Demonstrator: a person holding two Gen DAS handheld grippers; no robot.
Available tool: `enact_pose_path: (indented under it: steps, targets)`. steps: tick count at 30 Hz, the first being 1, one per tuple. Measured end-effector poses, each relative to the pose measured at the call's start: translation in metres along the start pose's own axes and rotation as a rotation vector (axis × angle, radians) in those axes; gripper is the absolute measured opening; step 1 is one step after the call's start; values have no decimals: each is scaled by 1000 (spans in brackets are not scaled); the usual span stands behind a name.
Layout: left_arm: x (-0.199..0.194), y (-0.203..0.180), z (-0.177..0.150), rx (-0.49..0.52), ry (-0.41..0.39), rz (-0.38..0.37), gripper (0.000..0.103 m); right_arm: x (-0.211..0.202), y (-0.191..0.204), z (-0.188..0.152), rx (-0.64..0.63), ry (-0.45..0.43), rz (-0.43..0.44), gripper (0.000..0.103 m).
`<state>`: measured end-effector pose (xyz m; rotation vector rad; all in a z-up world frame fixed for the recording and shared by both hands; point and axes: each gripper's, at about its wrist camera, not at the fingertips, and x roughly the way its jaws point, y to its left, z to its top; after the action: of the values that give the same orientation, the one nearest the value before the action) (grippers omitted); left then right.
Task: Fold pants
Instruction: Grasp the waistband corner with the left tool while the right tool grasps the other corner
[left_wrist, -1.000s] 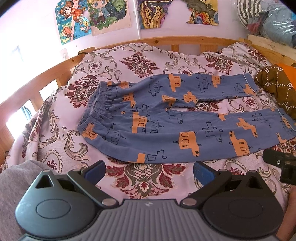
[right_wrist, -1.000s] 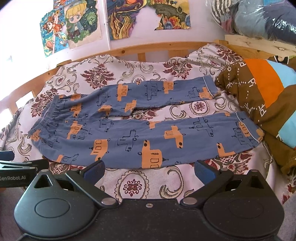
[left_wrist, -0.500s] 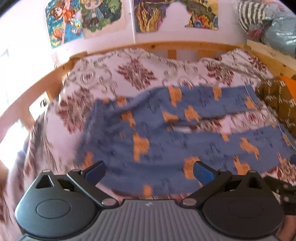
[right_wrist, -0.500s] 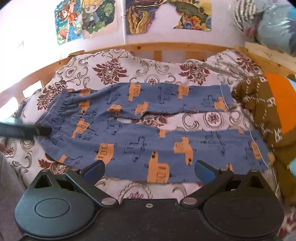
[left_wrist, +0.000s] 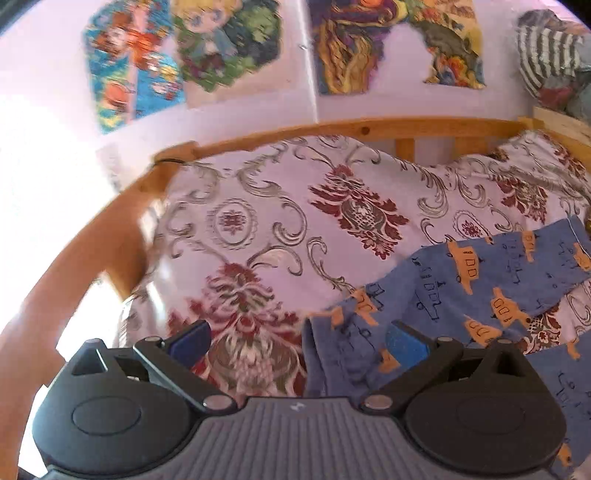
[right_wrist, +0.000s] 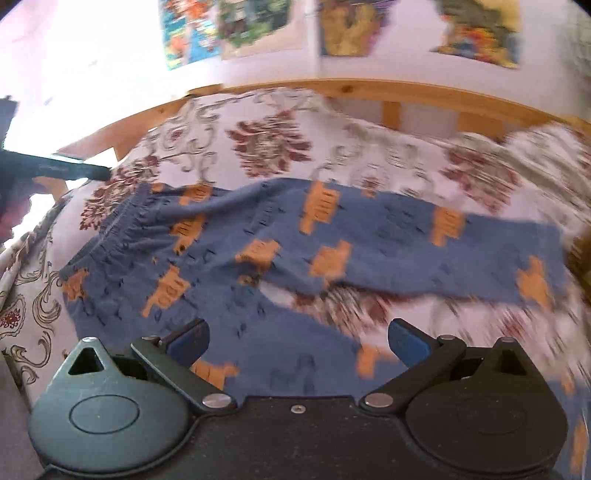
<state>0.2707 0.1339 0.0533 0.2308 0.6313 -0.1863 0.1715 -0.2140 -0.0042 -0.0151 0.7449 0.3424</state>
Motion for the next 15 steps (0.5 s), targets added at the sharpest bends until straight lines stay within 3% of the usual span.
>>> enact_pose_path:
  steps: [4,7,12,15]
  targets:
    - [41,6,11,90,48,-153,103,53,-6,42,-193,28,111,102]
    - [67,3,15,176,94,-222,103,95,-10,72,-311,60,183,102]
    - [106,13,20,197,202,-297,99,156,-22,116,-338,60,187,102]
    - [117,23,22,211,250,-349,88,184,-34,135,-341,59,192,102]
